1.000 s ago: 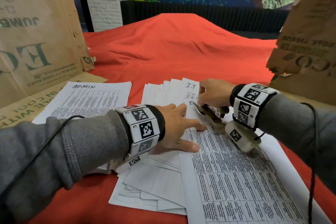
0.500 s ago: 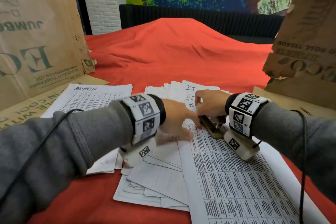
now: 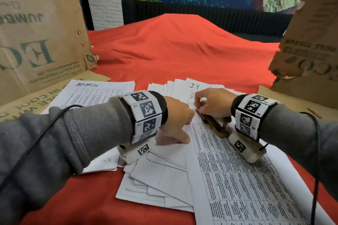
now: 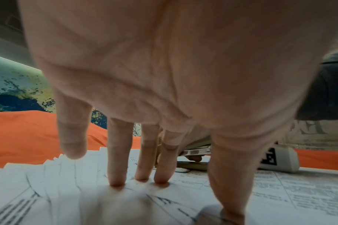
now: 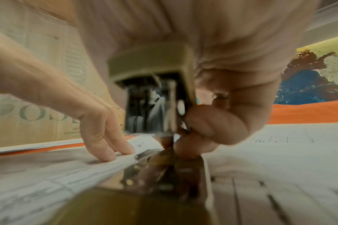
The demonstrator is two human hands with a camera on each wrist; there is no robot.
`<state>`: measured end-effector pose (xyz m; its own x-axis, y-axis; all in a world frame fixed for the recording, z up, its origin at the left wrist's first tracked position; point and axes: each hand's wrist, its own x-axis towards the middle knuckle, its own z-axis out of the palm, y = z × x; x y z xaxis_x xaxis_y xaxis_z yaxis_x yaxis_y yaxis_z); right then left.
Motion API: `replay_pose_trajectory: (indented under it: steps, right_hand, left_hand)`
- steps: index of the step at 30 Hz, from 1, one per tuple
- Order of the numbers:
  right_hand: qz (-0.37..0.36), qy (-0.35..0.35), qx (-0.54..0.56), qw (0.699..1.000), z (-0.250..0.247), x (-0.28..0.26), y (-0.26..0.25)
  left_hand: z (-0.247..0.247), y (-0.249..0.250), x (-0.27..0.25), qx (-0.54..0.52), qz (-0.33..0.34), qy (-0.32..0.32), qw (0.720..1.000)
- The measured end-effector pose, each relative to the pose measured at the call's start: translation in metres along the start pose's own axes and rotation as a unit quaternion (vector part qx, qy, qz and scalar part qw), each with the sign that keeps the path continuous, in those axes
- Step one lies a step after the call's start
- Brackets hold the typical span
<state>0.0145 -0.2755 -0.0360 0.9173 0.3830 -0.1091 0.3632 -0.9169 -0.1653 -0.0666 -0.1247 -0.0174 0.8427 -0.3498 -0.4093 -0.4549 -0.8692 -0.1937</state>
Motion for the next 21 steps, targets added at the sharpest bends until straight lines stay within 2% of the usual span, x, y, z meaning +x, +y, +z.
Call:
replay_pose_trajectory:
  steps: [4, 8, 14, 21]
  right_hand:
    - [0.019, 0.049, 0.0, 0.999, 0.0, -0.002, -0.003]
    - [0.031, 0.067, 0.014, 0.997, 0.001, -0.003, -0.003]
    - [0.023, 0.044, 0.007, 0.999, 0.0, -0.012, -0.011]
    - [0.008, 0.034, -0.085, 0.996, -0.002, -0.009, -0.026]
  left_hand:
    - [0.001, 0.002, -0.004, 0.002, -0.001, 0.0, 1.0]
    - [0.003, 0.003, -0.006, 0.003, 0.003, 0.005, 1.0]
    - [0.005, 0.006, -0.009, 0.001, -0.004, -0.002, 1.0]
    - [0.007, 0.008, -0.013, 0.009, -0.001, -0.004, 1.0]
